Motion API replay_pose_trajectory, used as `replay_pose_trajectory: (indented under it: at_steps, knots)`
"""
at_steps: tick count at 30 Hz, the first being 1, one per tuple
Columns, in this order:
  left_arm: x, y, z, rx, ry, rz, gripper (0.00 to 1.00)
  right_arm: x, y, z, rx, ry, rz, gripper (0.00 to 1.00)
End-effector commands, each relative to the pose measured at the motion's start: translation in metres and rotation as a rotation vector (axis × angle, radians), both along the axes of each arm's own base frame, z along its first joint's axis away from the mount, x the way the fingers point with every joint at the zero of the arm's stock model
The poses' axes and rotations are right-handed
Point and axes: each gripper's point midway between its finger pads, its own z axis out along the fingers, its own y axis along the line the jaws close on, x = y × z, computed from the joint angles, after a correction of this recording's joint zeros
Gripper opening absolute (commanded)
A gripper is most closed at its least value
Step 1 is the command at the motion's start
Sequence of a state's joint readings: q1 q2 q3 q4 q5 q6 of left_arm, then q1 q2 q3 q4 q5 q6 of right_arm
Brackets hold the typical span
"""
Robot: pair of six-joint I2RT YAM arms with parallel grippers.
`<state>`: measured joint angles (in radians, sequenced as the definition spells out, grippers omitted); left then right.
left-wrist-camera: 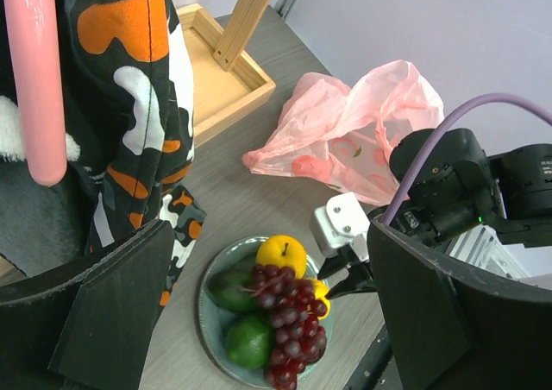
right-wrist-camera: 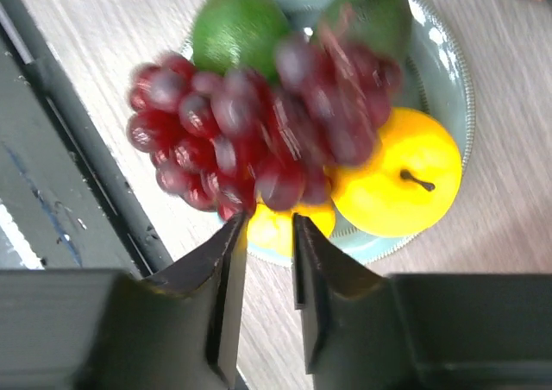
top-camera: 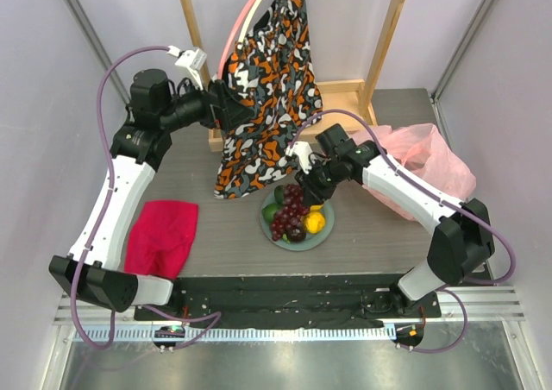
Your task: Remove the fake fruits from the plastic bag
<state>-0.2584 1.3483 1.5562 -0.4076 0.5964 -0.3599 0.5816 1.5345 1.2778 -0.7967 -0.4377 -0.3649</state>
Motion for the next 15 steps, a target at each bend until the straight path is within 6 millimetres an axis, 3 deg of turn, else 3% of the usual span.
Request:
replay_pose_trajectory:
  at_steps: [1, 9, 12, 15]
  knots:
    - [0.0, -0.001, 0.017, -0.03, -0.055, -0.017, 1.0, 0.014, -0.003, -0.001, -0.029, -0.066, -0.025, 0.43]
    - [0.003, -0.002, 0.011, -0.024, -0.042, -0.016, 1.0, 0.022, 0.001, 0.023, -0.007, -0.106, -0.032, 0.51]
    - [0.004, -0.001, 0.008, -0.018, -0.04, -0.012, 1.0, 0.03, 0.0, 0.042, 0.002, -0.17, -0.046, 0.52]
    - [0.006, 0.002, 0.001, 0.008, -0.042, 0.005, 1.0, 0.05, -0.007, 0.069, -0.007, -0.29, -0.107, 0.6]
